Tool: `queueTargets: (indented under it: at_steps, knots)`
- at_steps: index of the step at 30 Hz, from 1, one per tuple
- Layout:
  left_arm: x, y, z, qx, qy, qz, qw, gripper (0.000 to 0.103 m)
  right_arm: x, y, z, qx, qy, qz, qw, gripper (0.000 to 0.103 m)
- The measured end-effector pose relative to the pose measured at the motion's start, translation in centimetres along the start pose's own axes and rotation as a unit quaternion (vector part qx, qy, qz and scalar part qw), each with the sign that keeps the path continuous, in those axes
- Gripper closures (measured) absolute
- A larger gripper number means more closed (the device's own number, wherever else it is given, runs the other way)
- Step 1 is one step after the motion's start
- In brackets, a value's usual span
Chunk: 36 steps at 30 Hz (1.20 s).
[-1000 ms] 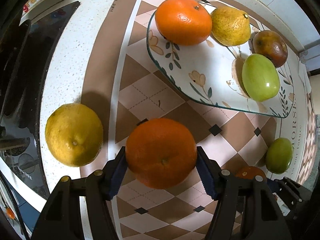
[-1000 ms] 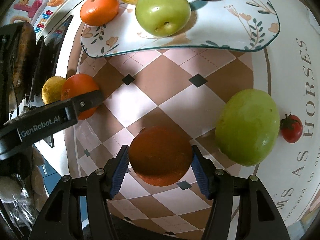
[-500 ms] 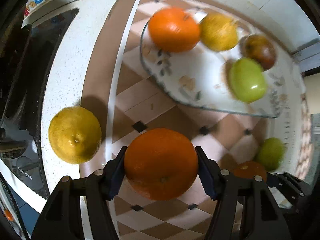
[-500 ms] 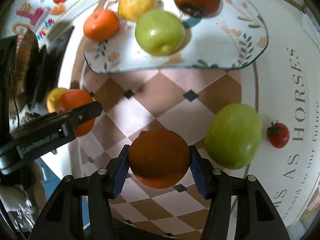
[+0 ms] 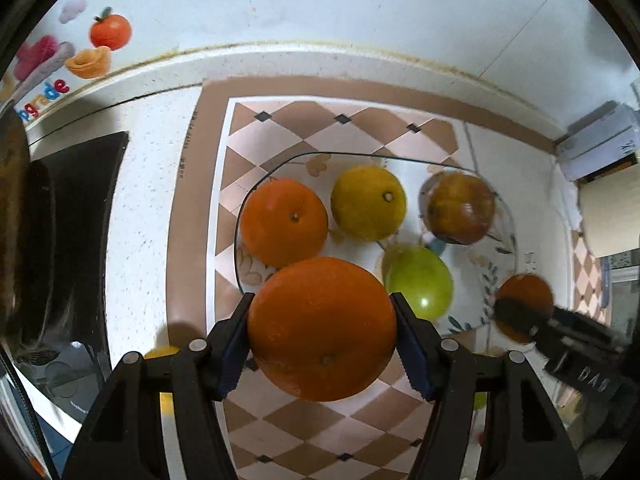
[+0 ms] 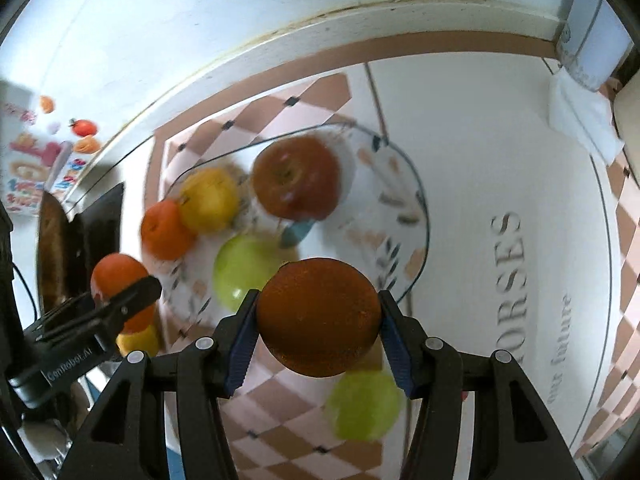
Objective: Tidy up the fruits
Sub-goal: 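Carry both fruits to the plate and set them down, then open both tools and lift them away from the plate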
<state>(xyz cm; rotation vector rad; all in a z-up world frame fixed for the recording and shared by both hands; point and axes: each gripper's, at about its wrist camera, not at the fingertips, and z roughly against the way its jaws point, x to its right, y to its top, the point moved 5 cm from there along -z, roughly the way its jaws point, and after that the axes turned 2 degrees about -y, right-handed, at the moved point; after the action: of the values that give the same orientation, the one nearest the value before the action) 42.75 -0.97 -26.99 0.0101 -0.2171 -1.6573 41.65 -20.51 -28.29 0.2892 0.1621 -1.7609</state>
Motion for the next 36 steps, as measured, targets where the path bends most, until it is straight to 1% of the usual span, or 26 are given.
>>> queueTargets:
  at_steps: [3,6,8,11,13,14,15,16,18,24,28,31,36]
  knots:
    - [0.2,0.2,-0.9,-0.014,0.013,-0.006,0.9998,0.040,0.3,0.9,-0.7,-0.005,-0.009,0.002,1.000,0.043]
    - [0.1,0.4,-2.0,-0.033,0.026,-0.002,0.9991,0.040,0.5,0.7,-1.3,-0.013,-0.008,0.001,1.000,0.043]
    - [0.0,0.4,-2.4,-0.040,0.021,0.003,0.9990,0.040,0.5,0.7,-1.7,-0.016,-0.007,-0.005,1.000,0.043]
    - [-0.2,0.4,-2.8,-0.043,0.028,0.002,0.9987,0.040,0.4,0.7,-2.0,-0.017,-0.009,-0.011,1.000,0.027]
    - [-0.5,0.3,-3.0,-0.043,0.036,0.004,0.9984,0.039,0.5,0.7,-1.8,-0.013,-0.019,-0.008,1.000,0.023]
    - [-0.6,0.2,-3.1,-0.043,0.034,0.005,0.9985,0.023,0.6,0.7,-1.6,-0.011,-0.021,-0.006,1.000,0.019]
    - [-0.6,0.1,-3.1,-0.041,0.031,0.005,0.9987,0.013,0.8,0.6,-1.3,-0.011,-0.025,-0.003,1.000,0.015]
    - [-0.5,0.1,-2.9,-0.035,0.029,0.004,0.9990,0.007,0.9,0.6,-1.0,-0.010,-0.032,0.000,0.999,0.013]
    - [-0.5,0.0,-2.3,-0.023,0.030,0.000,0.9993,0.007,0.8,0.4,-0.5,-0.005,-0.049,0.009,0.999,0.010]
    - [-0.2,-0.4,-0.3,-0.002,0.032,0.000,0.9995,0.007,0.6,-0.7,0.9,0.007,-0.085,0.029,0.996,0.008]
    - [-0.3,-1.3,1.9,0.027,0.048,0.000,0.9985,0.007,0.8,-2.0,2.1,0.019,-0.093,0.030,0.995,0.008]
    - [-0.5,-1.9,3.6,0.044,0.050,0.005,0.9978,0.007,0.9,-2.9,3.1,0.028,-0.093,0.030,0.995,0.008]
    - [-0.6,-4.1,5.7,0.070,0.058,0.010,0.9958,0.007,0.7,-4.9,5.3,0.052,-0.096,0.036,0.993,0.008]
